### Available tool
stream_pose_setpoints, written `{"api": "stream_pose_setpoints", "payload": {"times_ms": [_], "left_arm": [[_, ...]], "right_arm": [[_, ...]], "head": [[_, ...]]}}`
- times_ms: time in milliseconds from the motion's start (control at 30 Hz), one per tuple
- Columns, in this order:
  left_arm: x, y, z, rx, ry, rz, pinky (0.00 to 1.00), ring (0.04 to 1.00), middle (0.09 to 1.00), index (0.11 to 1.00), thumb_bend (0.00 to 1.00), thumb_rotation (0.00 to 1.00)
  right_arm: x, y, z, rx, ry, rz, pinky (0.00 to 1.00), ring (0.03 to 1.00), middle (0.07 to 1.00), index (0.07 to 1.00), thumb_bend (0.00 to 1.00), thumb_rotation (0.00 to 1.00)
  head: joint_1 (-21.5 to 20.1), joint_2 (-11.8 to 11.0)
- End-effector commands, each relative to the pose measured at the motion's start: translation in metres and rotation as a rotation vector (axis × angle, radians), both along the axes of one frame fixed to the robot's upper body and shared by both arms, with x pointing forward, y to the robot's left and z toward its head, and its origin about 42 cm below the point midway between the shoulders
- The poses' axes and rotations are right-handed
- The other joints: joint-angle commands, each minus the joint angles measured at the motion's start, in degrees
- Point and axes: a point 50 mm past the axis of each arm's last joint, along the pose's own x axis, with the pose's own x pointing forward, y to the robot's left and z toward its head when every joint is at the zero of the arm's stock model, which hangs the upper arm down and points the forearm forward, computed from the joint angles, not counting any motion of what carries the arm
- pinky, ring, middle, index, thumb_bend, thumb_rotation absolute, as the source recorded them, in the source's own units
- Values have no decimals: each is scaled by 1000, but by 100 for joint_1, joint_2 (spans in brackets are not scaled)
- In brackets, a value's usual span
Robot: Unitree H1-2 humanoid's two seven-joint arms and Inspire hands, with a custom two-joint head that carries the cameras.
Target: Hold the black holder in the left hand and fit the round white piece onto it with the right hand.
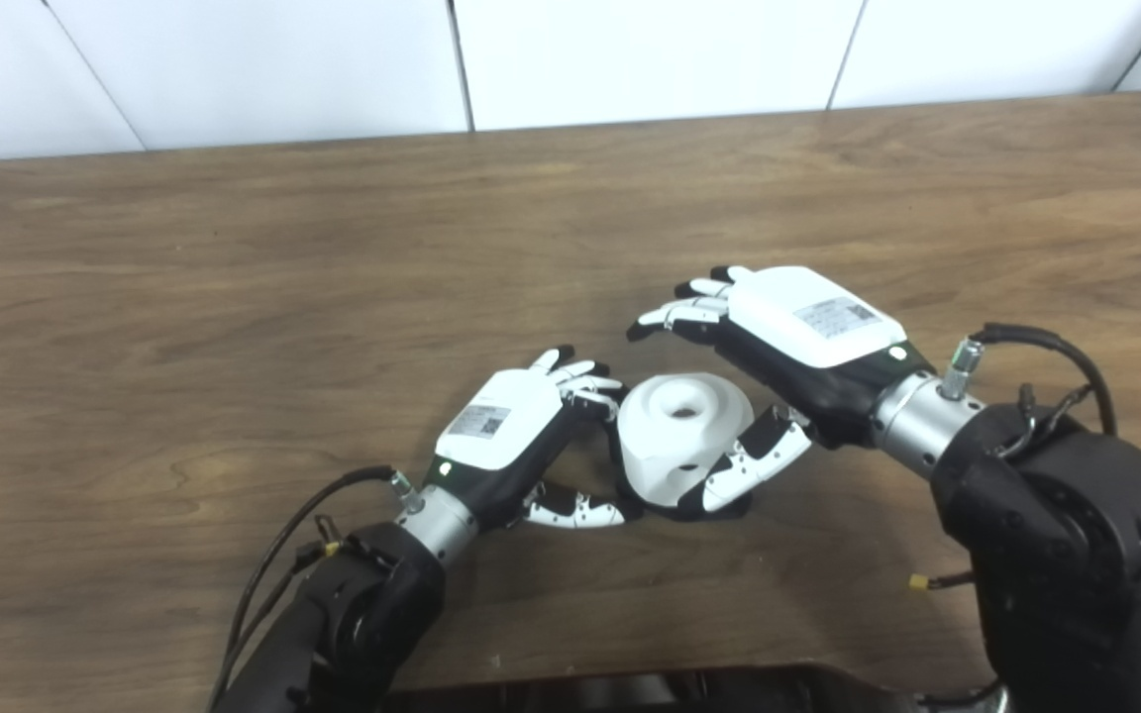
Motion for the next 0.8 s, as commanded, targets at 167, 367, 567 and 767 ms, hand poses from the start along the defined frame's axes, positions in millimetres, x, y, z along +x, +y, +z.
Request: {"api": "stream_pose_setpoints", "payload": {"times_ms": [167, 367, 567, 767], "left_arm": [[-8, 0, -29, 98, 120, -22, 1000, 896, 791, 488, 517, 61], [-7, 0, -28, 98, 128, -19, 1000, 899, 793, 488, 517, 62], [-7, 1, -30, 112, 127, -19, 1000, 899, 796, 488, 517, 64], [-7, 2, -30, 109, 129, -16, 1000, 897, 794, 488, 517, 63]], "right_arm": [[-2, 0, 26, 41, -87, -7, 980, 938, 858, 827, 1000, 405], [0, -2, 34, 55, -94, -16, 991, 946, 863, 829, 1000, 392], [7, -5, 47, 86, -97, -2, 997, 942, 869, 843, 1000, 402], [17, -12, 69, 140, -124, 3, 998, 927, 869, 843, 1000, 412]], "head": [[10, -29], [10, -29], [15, -36], [7, -48]]}}
